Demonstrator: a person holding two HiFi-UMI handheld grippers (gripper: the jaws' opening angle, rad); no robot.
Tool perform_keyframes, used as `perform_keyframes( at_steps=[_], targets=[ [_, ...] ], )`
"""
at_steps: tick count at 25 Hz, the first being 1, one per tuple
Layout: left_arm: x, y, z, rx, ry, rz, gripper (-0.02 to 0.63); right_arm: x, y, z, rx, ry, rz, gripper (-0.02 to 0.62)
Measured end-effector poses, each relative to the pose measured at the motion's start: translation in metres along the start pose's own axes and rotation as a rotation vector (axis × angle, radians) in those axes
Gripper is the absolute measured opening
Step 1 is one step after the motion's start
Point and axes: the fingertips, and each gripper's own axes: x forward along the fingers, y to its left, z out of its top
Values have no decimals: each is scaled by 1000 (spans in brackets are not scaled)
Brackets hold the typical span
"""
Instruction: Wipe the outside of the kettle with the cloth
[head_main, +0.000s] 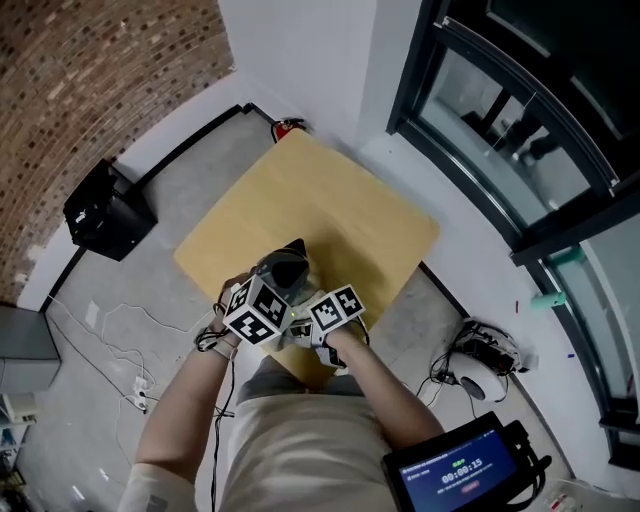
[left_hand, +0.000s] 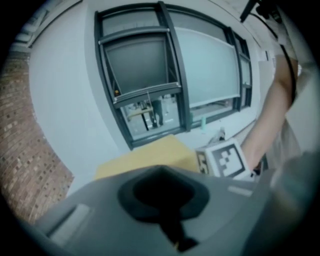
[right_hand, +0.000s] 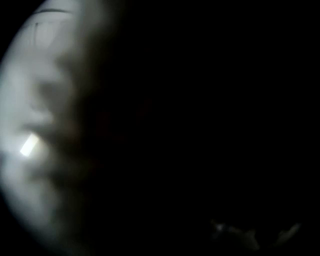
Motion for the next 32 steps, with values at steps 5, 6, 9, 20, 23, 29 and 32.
perform_keyframes(
  at_steps=[5, 6, 9, 20, 23, 29, 32],
  targets=[
    [0, 10, -4, -53, 3, 19, -2, -26, 12, 32, 120, -263, 121, 121],
    [1, 14, -4, -77, 4, 29, -2, -31, 8, 37, 137, -289, 128, 120],
    [3, 24, -4, -161, 26, 36, -5, -43, -1, 43, 177, -382, 116, 120],
    [10, 24, 5, -168, 73, 22, -2, -9, 34, -63, 352, -307, 238, 120],
    [14, 23, 9, -189, 91, 46, -2, 20, 52, -26, 381, -366, 324, 120],
    [12, 23, 6, -246, 84, 78, -2, -4, 38, -9, 465, -614, 247, 120],
    [9, 33, 5, -352, 60, 111, -3, -50, 22, -11, 491, -735, 219, 120]
  ],
)
